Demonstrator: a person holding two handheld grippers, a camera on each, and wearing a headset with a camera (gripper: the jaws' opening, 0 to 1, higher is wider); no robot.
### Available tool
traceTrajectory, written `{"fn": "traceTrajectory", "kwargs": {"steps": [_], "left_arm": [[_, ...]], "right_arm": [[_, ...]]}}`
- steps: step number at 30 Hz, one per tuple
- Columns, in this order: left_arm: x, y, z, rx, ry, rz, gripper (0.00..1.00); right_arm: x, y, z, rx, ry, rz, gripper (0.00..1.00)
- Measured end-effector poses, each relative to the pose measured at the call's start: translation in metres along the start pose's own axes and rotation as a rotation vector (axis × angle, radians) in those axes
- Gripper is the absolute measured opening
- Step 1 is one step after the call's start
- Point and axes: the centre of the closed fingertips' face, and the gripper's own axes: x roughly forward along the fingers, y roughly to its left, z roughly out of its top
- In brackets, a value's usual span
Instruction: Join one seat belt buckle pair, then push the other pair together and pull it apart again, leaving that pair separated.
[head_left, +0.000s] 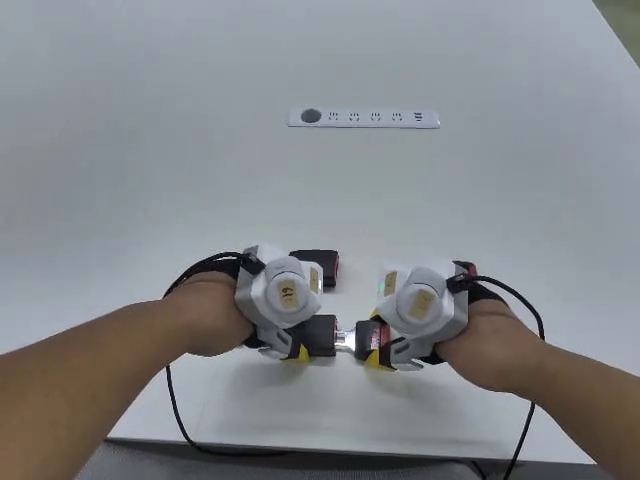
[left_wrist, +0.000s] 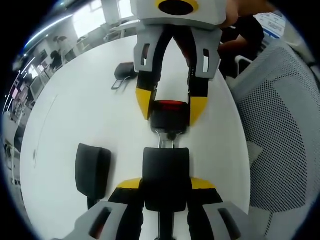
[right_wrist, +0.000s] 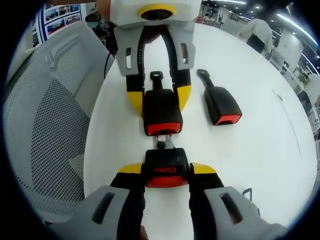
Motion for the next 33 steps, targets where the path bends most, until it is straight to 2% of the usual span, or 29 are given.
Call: {"fn": "traceTrajectory", "kwargs": {"steps": [7,13,19,26,33], "left_arm": [[0.001,0.000,0.000,0.020,-0.023,-0.016,0.33],[0.002,-0.001,0.000,0.020,-0.019,-0.020,0.33],[0.000,-0.002,0.001,0.016,-0.022,-0.021,0.33],[0.003,0.002,-0.003,0.007,-0.019,-0.022,0.33],[0.002,0.001,-0.002,0.010,-0.032,-0.017,0.33]], "right_arm": [[0.002,0.000,0.003,-0.032,0.014,0.015,0.32],[0.004,-0.001,0.005,-0.041,0.021,0.021,0.32],[0.005,-0.002,0.005,-0.028,0.017,0.016,0.32],[0.007,-0.002,0.007,-0.023,0.016,-0.008,0.31],[0.010,0.000,0.015,-0.025,0.016,-0.014,0.31]]}}
